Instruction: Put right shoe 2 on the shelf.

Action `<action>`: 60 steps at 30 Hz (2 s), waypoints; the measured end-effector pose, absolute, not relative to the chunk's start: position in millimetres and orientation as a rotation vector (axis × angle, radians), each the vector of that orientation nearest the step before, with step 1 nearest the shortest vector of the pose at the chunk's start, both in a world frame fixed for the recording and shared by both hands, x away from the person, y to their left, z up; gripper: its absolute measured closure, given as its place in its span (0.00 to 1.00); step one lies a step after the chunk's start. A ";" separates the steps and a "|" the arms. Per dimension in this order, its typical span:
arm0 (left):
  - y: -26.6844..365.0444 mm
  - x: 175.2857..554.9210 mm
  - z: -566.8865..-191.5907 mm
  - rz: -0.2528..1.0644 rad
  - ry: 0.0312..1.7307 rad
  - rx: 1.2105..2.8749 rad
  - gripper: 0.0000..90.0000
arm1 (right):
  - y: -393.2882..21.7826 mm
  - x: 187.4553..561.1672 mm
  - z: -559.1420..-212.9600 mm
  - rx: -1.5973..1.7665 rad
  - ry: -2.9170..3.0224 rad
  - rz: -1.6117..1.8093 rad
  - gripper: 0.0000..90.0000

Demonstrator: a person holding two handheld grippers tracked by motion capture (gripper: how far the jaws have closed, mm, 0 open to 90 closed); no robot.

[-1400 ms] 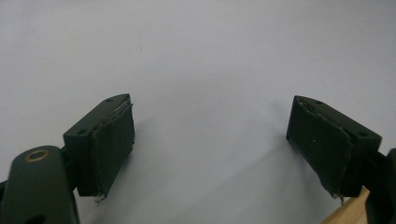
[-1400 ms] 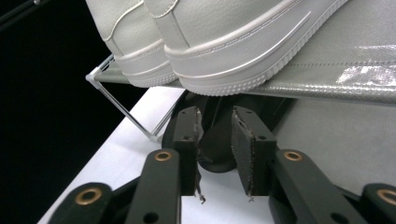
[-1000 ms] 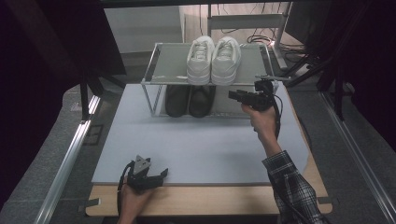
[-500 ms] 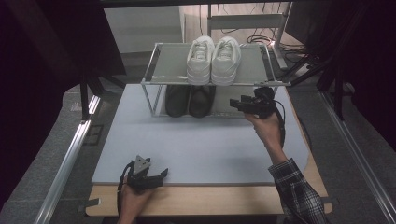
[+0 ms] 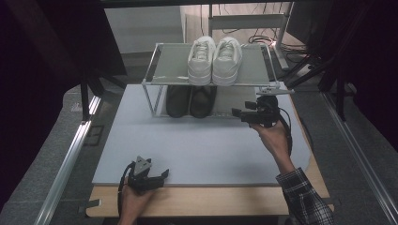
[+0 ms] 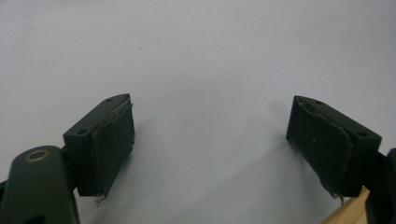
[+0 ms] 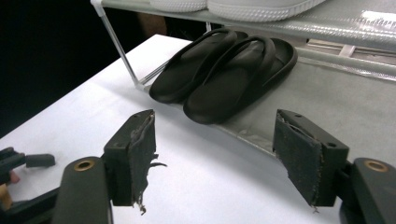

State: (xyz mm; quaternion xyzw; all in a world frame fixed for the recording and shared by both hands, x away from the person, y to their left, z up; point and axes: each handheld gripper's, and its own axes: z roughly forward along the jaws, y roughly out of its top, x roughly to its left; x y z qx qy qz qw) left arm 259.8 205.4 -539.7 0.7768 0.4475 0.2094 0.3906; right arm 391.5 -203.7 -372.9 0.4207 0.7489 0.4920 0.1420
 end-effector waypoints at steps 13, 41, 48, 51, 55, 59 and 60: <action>205.3 259.8 -539.7 0.533 1.137 1.974 0.17 | -212.4 375.2 -385.4 1.183 2.210 1.357 0.23; 205.2 259.6 -539.7 0.534 1.138 1.974 0.17 | -236.0 334.0 -423.6 1.116 2.254 1.175 0.13; 205.1 259.6 -539.7 0.535 1.139 1.974 0.17 | -241.1 327.8 -440.7 1.124 2.258 1.133 0.08; 205.1 259.6 -539.7 0.535 1.139 1.974 0.17 | -242.4 324.6 -447.8 1.130 2.259 1.121 0.07; 205.2 259.5 -539.7 0.535 1.139 1.974 0.17 | -244.0 319.9 -458.5 1.134 2.265 1.108 0.06; 205.2 259.5 -539.7 0.535 1.139 1.974 0.17 | -246.9 316.0 -470.3 1.145 2.263 1.082 0.06; 205.2 259.5 -539.7 0.535 1.139 1.974 0.17 | -247.9 315.2 -473.3 1.144 2.263 1.074 0.06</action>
